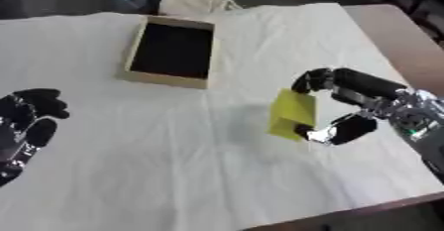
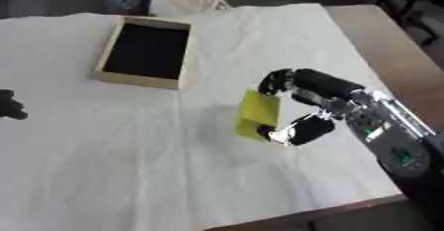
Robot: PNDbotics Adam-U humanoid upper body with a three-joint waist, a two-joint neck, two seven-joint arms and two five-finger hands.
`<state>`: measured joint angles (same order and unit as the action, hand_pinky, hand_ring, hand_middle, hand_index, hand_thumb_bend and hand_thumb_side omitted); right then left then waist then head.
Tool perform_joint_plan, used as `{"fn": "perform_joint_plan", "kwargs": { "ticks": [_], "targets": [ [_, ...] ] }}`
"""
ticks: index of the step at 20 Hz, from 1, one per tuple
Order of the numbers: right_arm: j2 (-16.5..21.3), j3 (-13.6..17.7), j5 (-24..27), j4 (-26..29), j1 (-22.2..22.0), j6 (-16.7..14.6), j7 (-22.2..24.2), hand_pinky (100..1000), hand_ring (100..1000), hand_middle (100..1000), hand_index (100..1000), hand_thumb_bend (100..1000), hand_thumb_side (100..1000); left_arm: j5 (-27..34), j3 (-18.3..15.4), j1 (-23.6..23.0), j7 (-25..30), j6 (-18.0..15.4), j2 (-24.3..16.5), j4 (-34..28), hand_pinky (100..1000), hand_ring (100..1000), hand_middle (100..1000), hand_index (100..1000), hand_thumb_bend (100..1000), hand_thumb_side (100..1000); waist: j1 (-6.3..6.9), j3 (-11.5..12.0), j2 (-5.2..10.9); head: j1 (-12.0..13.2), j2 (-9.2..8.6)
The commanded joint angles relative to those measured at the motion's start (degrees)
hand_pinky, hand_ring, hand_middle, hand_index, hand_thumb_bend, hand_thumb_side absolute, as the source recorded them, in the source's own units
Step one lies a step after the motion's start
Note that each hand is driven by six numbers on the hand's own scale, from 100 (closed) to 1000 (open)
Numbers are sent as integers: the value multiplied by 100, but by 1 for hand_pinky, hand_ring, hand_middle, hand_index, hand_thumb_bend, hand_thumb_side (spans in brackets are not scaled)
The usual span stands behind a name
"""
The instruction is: Pick up objects on the table and place them in the box.
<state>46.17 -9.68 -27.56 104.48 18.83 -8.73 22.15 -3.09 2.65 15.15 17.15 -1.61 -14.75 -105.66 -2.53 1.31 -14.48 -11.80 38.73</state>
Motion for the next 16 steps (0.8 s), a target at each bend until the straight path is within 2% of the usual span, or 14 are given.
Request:
{"fn": "perform_joint_plan", "kwargs": {
  "ticks": [1,8,12,16],
  "targets": [
    [499,194,266,255,226,18,11,754,760,803,702,290,496,-26,24,82,37,-13,-120,-72,852,655,623,782,536,637,-14,32,62,-43,-53],
    [846,269,618,-178,877,-31,146,759,764,807,725,291,521,4,145,195,158,-22,-108,-85,853,656,624,782,533,638,-63,278,2,-234,-145],
    [913,309,720,-600,1246,-122,126,760,764,807,728,288,514,45,251,282,266,-28,-84,-91,853,657,624,783,533,639,-101,522,-14,-357,-194],
    [937,322,692,-1049,1561,-259,84,763,766,808,732,286,513,97,383,409,399,-35,-43,-99,853,657,624,783,533,636,-152,871,-21,-491,-263]
  ]
}}
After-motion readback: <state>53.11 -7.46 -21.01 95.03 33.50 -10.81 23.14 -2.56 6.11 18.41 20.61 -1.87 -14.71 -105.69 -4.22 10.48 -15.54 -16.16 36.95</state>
